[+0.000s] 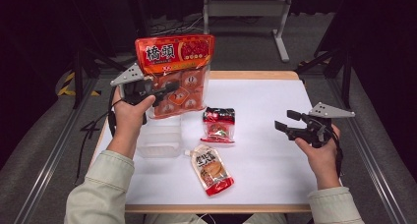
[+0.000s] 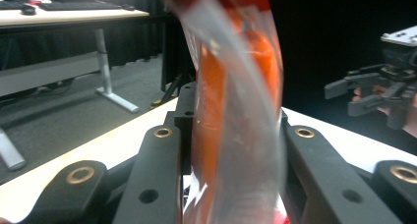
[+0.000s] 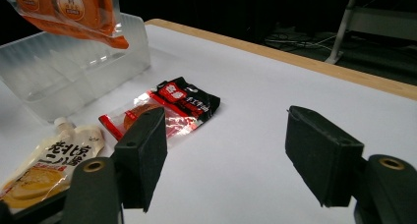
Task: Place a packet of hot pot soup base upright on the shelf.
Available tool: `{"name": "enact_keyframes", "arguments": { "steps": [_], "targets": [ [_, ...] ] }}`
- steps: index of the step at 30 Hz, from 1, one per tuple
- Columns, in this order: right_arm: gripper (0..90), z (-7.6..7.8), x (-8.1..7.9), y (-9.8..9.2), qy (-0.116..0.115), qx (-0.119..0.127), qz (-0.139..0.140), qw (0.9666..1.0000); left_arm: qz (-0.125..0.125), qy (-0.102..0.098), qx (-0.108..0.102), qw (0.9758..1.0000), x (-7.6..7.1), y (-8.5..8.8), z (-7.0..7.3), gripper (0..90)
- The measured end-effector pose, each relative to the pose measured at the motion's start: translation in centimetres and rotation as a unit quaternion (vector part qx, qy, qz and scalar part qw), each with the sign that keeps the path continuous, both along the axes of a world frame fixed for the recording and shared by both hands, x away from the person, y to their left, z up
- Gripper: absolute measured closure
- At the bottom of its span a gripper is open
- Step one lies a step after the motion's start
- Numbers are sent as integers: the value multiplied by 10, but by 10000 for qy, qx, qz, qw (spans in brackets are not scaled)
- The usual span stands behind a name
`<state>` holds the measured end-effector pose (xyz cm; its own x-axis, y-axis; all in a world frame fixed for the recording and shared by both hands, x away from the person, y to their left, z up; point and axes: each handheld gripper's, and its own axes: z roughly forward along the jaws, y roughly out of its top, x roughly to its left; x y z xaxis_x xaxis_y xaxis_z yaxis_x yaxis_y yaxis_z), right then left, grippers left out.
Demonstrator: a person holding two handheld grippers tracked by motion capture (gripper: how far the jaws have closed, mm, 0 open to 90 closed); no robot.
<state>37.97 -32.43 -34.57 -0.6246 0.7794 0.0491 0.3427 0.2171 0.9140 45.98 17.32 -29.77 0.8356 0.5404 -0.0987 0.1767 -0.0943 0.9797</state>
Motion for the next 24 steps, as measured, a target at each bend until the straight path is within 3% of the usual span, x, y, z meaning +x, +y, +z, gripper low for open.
{"name": "enact_keyframes", "arguments": {
  "steps": [4,13,24],
  "targets": [
    [333,0,-1,-1,18,5,-18,10000,58,21,-29,10000,4,8,-2,707],
    [338,-1,-2,-2,36,4,-9,10000,492,119,-12,9987,14,20,-9,707],
    [340,-2,0,0,80,20,29,10000,942,284,-174,9950,17,37,-29,706]
  ]
}}
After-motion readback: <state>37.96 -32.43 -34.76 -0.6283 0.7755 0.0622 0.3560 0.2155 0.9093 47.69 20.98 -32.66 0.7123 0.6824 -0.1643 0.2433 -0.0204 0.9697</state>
